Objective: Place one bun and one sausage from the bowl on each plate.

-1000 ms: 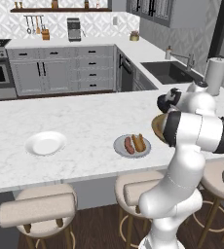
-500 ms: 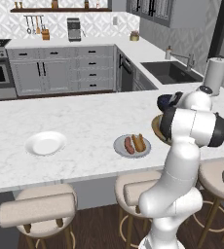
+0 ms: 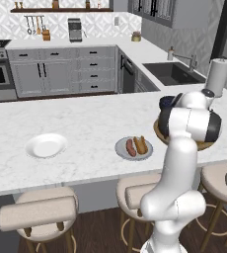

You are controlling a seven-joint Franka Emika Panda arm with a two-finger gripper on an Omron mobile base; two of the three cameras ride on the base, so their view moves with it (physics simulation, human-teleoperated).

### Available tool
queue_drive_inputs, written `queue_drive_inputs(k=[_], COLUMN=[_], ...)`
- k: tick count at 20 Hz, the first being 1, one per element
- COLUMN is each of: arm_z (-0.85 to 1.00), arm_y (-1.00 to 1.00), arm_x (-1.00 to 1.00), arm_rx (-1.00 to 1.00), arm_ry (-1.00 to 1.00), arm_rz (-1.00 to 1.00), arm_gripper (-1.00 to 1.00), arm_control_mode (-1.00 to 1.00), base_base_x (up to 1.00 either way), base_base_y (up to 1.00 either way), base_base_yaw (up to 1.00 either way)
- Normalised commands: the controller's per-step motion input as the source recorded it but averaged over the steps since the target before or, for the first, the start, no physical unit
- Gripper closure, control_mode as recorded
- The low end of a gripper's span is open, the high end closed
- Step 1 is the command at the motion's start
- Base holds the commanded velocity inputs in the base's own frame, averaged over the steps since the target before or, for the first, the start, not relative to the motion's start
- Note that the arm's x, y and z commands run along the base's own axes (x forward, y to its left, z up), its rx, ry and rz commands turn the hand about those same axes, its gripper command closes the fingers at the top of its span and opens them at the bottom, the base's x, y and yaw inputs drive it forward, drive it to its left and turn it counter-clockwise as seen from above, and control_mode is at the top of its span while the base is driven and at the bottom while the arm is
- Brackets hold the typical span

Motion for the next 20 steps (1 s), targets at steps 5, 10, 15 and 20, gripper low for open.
queue_drive_inputs(k=[5, 10, 15, 20], arm_z=[-0.28, -0.22, -0.09, -0.09], arm_y=[-0.04, -0.07, -0.11, -0.12], arm_x=[0.28, 0.21, 0.21, 0.19], arm_rx=[-0.01, 0.00, 0.00, 0.00], arm_ry=[0.00, 0.00, 0.00, 0.00], arm_rz=[0.00, 0.00, 0.00, 0.00], arm_gripper=[-1.00, -1.00, -1.00, -1.00], arm_control_mode=[-1.00, -1.00, -1.00, -1.00], base_base_x=[0.00, 0.00, 0.00, 0.00], base_base_y=[0.00, 0.00, 0.00, 0.00], base_base_yaw=[0.00, 0.00, 0.00, 0.00])
